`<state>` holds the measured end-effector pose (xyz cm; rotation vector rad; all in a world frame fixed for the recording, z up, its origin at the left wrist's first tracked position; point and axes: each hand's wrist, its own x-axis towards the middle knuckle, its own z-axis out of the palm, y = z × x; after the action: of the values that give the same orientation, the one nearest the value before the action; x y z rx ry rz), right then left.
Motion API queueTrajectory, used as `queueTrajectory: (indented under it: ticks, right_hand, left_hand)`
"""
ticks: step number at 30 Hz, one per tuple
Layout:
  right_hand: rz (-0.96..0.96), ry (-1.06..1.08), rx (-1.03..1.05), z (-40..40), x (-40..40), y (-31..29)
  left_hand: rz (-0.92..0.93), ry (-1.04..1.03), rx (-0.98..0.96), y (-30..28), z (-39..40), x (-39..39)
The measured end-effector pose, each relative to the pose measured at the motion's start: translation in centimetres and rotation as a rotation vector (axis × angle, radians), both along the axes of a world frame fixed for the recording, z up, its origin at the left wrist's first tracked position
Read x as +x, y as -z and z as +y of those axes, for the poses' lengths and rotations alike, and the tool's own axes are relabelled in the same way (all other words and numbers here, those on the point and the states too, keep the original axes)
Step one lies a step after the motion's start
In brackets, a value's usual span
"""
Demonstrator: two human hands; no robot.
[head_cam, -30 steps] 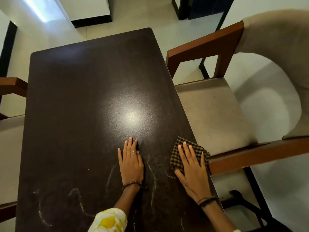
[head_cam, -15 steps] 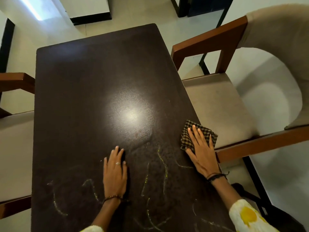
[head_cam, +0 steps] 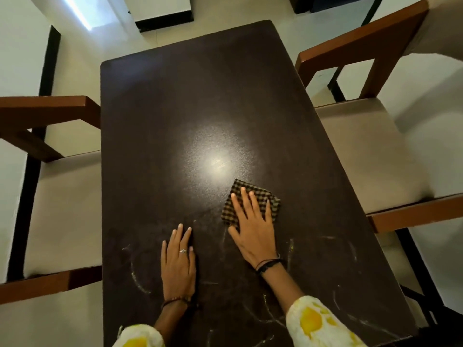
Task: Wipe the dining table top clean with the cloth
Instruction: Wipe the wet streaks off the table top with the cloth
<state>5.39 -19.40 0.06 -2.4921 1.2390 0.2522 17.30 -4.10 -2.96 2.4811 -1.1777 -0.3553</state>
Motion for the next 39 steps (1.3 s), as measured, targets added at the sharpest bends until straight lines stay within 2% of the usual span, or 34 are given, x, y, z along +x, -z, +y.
queueTrajectory:
  ticks: [4,9,13,16,21,26,28,30,32,34,36,39]
  right_hand:
    - [-0.048,-0.008,-0.042,-2.5,-3.6,0.5]
    - [-0.039,0.290,-0.033,-8.2,-11.1,0.5]
    - [-0.011,0.431,-0.026,-7.4,-9.6,0.1]
    - [-0.011,0.297,-0.053,-3.2,-4.3,-0.2]
    - [-0.007,0.015,0.035,4.2,3.7,-0.2]
    - [-0.071,-0.087,0.060,4.4,2.4,-0.2]
    - [-0.113,-0.027,0.031,2.5,-0.3,-0.1]
    - [-0.127,0.123,0.017,0.4,-3.5,0.2]
    - [-0.124,0.282,0.000,-1.1,-5.7,0.1]
    - [-0.078,0.387,-0.013,-1.3,-5.6,0.0]
    - [-0.045,0.419,-0.012,-0.3,-3.5,-0.4]
    - [-0.043,0.292,-0.015,3.3,1.3,-0.3]
  left_hand:
    - [-0.013,0.006,-0.025,0.0,0.0,-0.1]
    - [-0.027,0.002,-0.019,0.3,0.0,-0.1]
    - [-0.028,0.000,-0.011,0.4,-0.1,-0.1]
    - [-0.023,0.014,-0.015,0.5,-0.1,0.1]
    - [-0.011,0.029,-0.016,0.5,0.0,0.2]
    - [0.028,0.039,-0.015,-0.1,0.0,0.1]
    - [0.051,0.045,-0.047,-0.2,0.0,0.3]
    - [0.085,0.072,-0.090,-0.2,0.5,1.0]
    - [0.036,0.106,-0.101,-0.1,1.9,2.5]
    - [-0.057,0.036,-0.091,0.3,4.4,4.6]
    - [-0.106,-0.135,-0.066,0.7,7.0,6.4]
    - [-0.101,-0.261,-0.011,1.2,9.2,7.3]
